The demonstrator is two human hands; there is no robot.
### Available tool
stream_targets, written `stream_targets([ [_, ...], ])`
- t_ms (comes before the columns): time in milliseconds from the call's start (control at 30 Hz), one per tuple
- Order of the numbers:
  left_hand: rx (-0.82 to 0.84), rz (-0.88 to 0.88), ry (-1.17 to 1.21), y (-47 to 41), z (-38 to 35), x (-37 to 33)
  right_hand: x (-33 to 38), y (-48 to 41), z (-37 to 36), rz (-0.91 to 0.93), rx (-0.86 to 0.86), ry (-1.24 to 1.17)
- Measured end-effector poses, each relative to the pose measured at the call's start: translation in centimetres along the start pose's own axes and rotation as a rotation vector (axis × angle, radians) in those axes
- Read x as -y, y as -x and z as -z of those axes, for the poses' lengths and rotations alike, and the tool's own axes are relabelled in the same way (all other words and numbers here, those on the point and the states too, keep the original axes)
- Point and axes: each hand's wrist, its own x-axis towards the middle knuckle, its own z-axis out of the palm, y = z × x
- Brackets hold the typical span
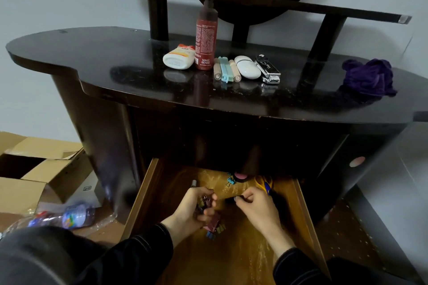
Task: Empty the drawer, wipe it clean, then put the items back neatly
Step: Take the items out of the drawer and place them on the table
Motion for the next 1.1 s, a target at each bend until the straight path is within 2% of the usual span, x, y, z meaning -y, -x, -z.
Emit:
stream_targets([
  [167, 0.032, -0.147, -0.289, 2.5, -1.2, -1.0, 1.6, 3.4, 3.3, 0.103, -0.135, -0.220],
  [367, 0.241, -0.537, -0.708, 9.3, -5.7, -5.3, 7.4, 7.1, 12.3, 0.380, -0.224, -0.518],
  [500, 0.322, -0.796, -0.889, 13.9, -10.6, -9.6, 12.4, 6.7, 18.3, 0.477, -0.345, -0.752],
  [600, 0.221, -1.058, -0.983, 15.2, -14.1, -12.6, 14.0, 4.2, 21.4, 0.448, -0.430, -0.885],
  [667, 0.026, -1.280, -1.099, 14.3, -15.8, -14.7, 14.5, 2.0, 22.9, 0.360, -0.470, -0.966],
  [733, -0.165, -1.385, -1.244, 12.7, -17.3, -16.6, 14.9, -0.1, 24.2, 0.274, -0.487, -1.009],
  [833, -0.314, -1.264, -1.595, 10.1, -18.8, -18.3, 14.8, -2.6, 25.1, 0.183, -0.507, -0.878],
  [900, -0.283, -1.204, -1.752, 8.9, -19.2, -18.6, 14.8, -3.6, 24.8, 0.144, -0.527, -0.642],
  [1033, -0.231, -1.213, -1.827, 8.1, -19.1, -18.6, 15.2, -3.3, 23.3, 0.129, -0.438, 0.065],
  [1100, -0.186, -1.231, -1.779, 8.1, -18.7, -18.5, 15.3, -3.0, 22.8, 0.173, -0.403, 0.171],
])
